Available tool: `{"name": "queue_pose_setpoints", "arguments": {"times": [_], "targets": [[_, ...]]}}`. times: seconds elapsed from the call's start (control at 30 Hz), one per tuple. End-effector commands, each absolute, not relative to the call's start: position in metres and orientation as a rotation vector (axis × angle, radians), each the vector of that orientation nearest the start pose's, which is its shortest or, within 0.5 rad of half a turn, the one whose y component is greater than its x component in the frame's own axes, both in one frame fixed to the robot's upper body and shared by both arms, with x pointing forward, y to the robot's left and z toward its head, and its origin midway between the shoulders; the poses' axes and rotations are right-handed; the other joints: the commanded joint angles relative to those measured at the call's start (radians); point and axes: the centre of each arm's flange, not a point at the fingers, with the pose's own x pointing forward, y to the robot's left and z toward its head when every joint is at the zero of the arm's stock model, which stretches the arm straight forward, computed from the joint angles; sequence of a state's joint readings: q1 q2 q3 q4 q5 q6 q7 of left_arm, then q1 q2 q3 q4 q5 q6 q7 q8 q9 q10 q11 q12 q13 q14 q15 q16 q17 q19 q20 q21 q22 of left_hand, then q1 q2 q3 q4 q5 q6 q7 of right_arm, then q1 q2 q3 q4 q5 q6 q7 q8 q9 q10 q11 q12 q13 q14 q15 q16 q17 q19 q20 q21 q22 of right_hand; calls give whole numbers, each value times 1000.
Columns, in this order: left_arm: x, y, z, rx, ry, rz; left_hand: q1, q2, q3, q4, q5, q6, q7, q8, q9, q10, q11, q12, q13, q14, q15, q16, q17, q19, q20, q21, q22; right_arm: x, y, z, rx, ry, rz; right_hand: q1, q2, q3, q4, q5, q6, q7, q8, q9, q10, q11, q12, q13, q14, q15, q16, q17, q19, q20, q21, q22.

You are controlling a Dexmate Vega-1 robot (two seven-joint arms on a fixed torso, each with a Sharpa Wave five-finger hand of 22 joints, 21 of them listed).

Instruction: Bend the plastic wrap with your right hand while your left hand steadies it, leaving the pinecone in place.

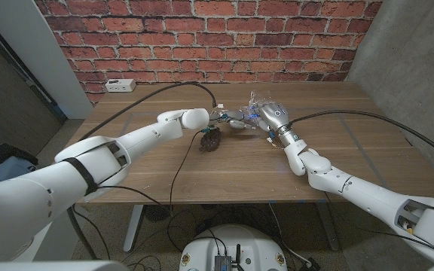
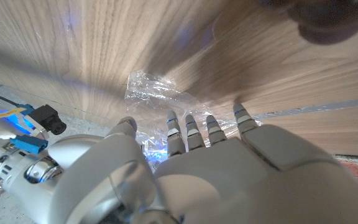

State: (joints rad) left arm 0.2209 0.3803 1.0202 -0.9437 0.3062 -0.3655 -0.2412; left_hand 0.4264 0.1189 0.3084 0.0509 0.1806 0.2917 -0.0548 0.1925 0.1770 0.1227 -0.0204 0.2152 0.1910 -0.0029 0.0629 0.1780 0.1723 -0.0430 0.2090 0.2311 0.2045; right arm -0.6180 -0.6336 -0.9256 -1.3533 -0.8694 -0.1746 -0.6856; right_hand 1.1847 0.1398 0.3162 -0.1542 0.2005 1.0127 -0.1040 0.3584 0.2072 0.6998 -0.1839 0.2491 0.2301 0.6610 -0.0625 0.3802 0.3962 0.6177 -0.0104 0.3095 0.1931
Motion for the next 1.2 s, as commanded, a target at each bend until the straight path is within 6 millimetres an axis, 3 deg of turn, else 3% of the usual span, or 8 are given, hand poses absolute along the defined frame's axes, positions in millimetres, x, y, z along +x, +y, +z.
{"name": "queue_pose_setpoints", "arguments": {"times": [0.03, 0.13, 0.37, 0.53, 0.8, 1.0, 1.13, 1.2], "targets": [[673, 95, 41, 1399, -650, -562, -19, 4, 6, -14, 3, 76, 20, 17, 3, 113, 17, 38, 3, 39, 1, 16, 2, 11, 4, 5, 0, 637, -177, -33, -1628, -1026, -377, 8, 3, -5, 3, 3, -3, -1, -3, 2, -3, -2, -3, 2, 9, -172, -3, 3, -1, -1, 3, 4], [665, 101, 44, 1402, -643, -545, -26, 5, 8, -17, 2, 106, 29, 18, 3, 157, 17, 48, 4, 95, -5, 30, 3, 26, 3, 10, 0, 638, -177, -33, -1638, -1023, -376, 8, 3, -5, 4, 4, -1, -1, -2, 2, 0, -2, -3, 2, 9, -173, -4, 3, -1, -1, 3, 4], [642, 118, 49, 1367, -628, -560, -72, 12, 32, -29, 0, 353, 142, 49, 8, 428, 53, 100, 10, 445, -49, 79, 10, 202, -11, 80, 9, 639, -174, -33, -1660, -1028, -365, 10, 4, -6, 3, 4, 2, -2, -2, 2, 6, -1, -3, 2, 8, -173, -5, 4, -2, -2, 4, 4], [624, 133, 54, 1251, -658, -619, -94, 13, 50, -32, 0, 520, 185, 85, 15, 582, 91, 136, 26, 612, -56, 102, 14, 287, -32, 123, 19, 639, -170, -33, -1669, -1034, -353, 11, 4, -7, 3, 4, 3, -2, -3, 2, 7, -3, -4, 2, 8, -173, -6, 4, -3, -2, 4, 4], [595, 142, 62, 1130, -757, -700, -97, 12, 52, -33, 0, 538, 189, 87, 16, 603, 99, 141, 30, 630, -55, 102, 15, 286, -25, 125, 20, 639, -162, -36, -1678, -1031, -303, 6, 2, -12, 6, 5, -29, -15, -19, 2, -20, -3, -19, 2, 3, -170, -14, 3, -3, 1, 6, 4], [585, 140, 66, 1096, -803, -739, -102, 8, 51, -32, 0, 543, 190, 86, 16, 602, 101, 139, 32, 633, -55, 100, 15, 274, -17, 121, 21, 638, -158, -39, -1675, -1026, -281, -43, -16, -39, 29, 4, -78, -24, -40, 4, -53, 2, -36, 6, -7, -160, -28, -1, -6, 6, 6, 3], [585, 140, 66, 1075, -811, -751, -106, 5, 50, -31, -1, 541, 194, 84, 17, 602, 101, 138, 34, 633, -55, 97, 16, 268, -16, 119, 21, 636, -157, -41, -1674, -1020, -275, -90, -33, -60, 47, 13, -141, -35, -68, 5, -85, 11, -47, 8, -7, -160, -47, -14, -3, 15, 8, 1], [585, 140, 66, 1064, -811, -759, -108, 4, 49, -31, -1, 542, 194, 83, 17, 601, 103, 137, 34, 633, -54, 96, 16, 266, -15, 118, 21, 635, -157, -42, -1669, -1005, -281, -137, -53, -81, 63, 23, -212, -42, -103, 1, -107, 23, -51, 11, -4, -160, -62, -23, -3, 19, 6, 0]]}}
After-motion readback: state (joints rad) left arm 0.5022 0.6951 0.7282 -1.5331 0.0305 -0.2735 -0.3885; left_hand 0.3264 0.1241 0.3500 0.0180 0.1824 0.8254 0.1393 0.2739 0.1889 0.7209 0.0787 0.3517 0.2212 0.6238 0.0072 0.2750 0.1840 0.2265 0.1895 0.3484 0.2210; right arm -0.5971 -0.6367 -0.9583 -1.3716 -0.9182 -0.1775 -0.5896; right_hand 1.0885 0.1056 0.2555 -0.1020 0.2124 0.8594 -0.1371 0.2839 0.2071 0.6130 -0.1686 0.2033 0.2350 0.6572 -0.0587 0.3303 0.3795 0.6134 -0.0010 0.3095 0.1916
